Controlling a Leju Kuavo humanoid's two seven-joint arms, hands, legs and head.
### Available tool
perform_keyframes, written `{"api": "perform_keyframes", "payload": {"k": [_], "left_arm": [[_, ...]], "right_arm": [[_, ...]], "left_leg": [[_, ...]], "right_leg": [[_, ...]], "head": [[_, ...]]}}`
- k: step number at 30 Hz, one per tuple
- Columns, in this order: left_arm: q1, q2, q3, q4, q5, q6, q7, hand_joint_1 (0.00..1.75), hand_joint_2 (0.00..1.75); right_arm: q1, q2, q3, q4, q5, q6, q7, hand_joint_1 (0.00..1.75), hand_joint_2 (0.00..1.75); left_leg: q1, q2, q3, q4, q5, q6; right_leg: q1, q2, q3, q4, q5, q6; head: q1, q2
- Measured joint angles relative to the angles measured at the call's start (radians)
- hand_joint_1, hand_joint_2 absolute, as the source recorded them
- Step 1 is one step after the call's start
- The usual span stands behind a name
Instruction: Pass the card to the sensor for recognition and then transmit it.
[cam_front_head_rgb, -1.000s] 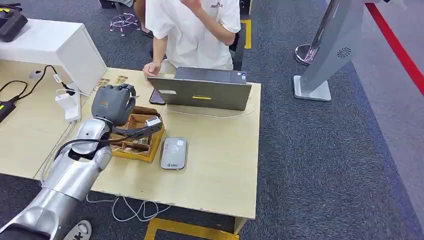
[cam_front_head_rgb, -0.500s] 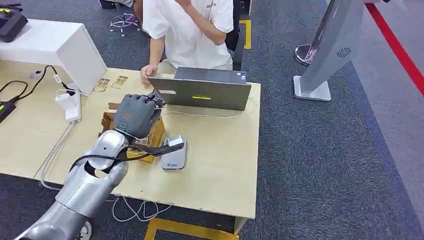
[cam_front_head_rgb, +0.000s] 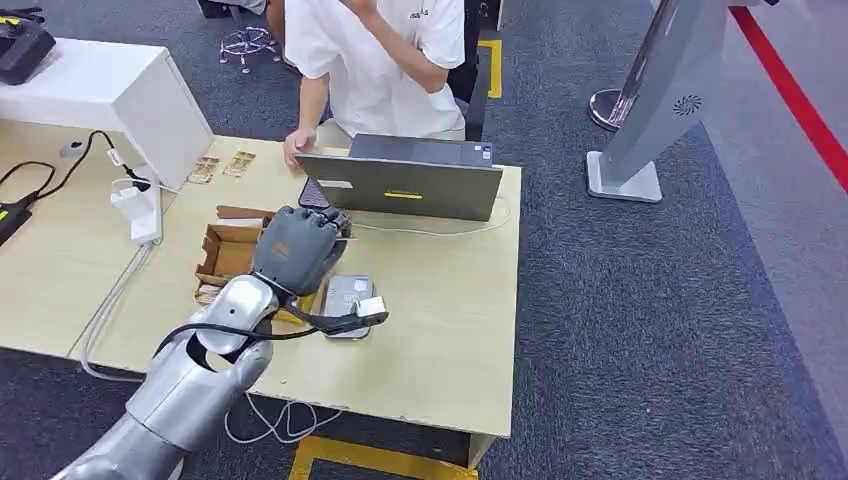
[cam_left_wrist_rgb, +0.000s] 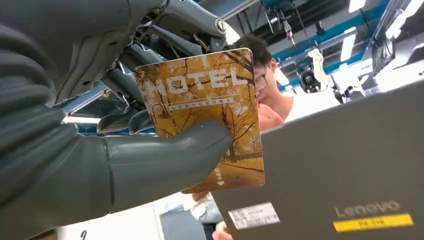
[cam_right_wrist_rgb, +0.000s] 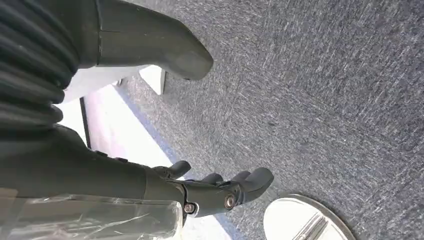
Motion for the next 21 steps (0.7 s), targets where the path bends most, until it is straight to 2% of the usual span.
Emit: {"api": "perform_keyframes", "payload": {"k": [4,11,16,21], "left_arm": [[0.011,0.0,-0.003,0.016,-0.006,-0.002,0.018,1.75,1.75],[0.046,-0.017,-0.004,0.091,-0.043,0.047,0.019,1.75,1.75],[0.09,-0.056,-0.014,0.202,-0.092,0.135,0.014,1.75,1.75],[0.109,-0.082,-0.018,0.29,-0.104,0.142,0.028,1.75,1.75]], "right_arm": [[0.0,0.0,-0.005,0.0,0.012,0.0,0.0,0.0,1.75],[-0.002,0.0,-0.007,0.0,0.024,0.0,0.0,0.0,1.75],[-0.003,0.0,-0.007,0.0,0.04,0.0,0.003,0.0,1.75],[-0.004,0.0,-0.008,0.0,0.048,0.0,0.012,0.0,1.75]], "left_leg": [[0.0,0.0,0.0,0.0,0.0,0.0],[0.0,0.0,0.0,0.0,0.0,0.0],[-0.001,0.0,0.0,0.0,0.0,0.0],[-0.001,0.0,0.0,0.0,0.0,0.0]], "right_leg": [[0.0,0.0,0.0,0.0,0.0,0.0],[0.0,0.0,0.0,0.0,0.0,0.0],[-0.001,0.0,0.0,0.0,0.0,0.0],[-0.001,0.0,0.0,0.0,0.0,0.0]], "head": [[0.0,0.0],[0.0,0.0],[0.0,0.0],[0.0,0.0]]}}
